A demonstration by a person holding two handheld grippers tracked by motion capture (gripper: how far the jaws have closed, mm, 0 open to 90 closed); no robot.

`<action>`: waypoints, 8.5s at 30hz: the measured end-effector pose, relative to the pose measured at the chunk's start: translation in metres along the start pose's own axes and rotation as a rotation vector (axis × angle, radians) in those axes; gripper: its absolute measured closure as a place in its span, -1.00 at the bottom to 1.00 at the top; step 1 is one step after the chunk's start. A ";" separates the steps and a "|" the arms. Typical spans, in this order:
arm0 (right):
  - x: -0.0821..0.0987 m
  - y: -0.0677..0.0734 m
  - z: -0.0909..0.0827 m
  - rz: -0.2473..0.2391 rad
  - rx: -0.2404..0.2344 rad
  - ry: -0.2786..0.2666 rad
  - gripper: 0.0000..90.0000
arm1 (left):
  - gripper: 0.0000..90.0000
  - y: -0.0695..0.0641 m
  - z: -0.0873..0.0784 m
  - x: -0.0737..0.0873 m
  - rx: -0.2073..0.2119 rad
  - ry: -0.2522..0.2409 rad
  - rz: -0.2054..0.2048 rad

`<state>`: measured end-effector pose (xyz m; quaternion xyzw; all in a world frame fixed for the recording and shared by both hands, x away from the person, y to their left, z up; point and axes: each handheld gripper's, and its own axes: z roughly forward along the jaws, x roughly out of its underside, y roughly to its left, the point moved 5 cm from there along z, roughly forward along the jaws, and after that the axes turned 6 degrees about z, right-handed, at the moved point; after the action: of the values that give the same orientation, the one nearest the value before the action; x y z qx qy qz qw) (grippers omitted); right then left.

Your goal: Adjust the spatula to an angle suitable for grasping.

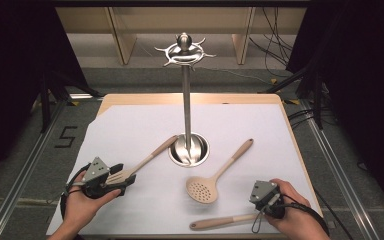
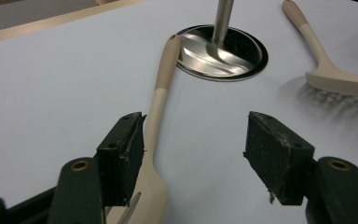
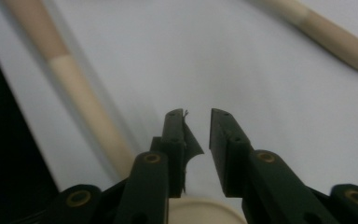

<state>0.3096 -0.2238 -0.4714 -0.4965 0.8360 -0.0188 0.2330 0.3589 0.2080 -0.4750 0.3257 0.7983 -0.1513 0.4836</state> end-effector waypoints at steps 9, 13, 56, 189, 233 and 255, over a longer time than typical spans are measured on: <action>0.000 0.034 -0.013 0.008 -0.189 0.131 1.00 | -0.18 -0.003 0.002 -0.002 0.016 -0.005 -0.012; 0.001 0.046 -0.014 0.011 -0.254 0.222 1.00 | -0.18 -0.004 0.001 -0.001 0.031 -0.009 0.008; -0.029 0.039 0.013 0.032 -0.250 0.228 0.81 | -0.18 -0.006 0.000 -0.001 0.038 -0.012 0.013; -0.078 -0.031 -0.033 0.208 -0.133 -0.376 0.75 | -0.18 -0.027 0.001 -0.089 0.098 -0.206 0.102; -0.108 -0.031 -0.050 0.435 -0.082 -0.590 0.76 | -0.13 -0.113 0.039 -0.197 0.335 -0.359 0.137; -0.131 -0.026 -0.057 0.443 -0.051 -0.625 0.75 | 0.24 -0.122 0.058 -0.215 0.404 -0.369 0.096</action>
<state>0.3599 -0.1390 -0.3651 -0.2914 0.8118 0.2050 0.4626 0.3852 0.0045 -0.3250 0.4198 0.6339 -0.3413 0.5527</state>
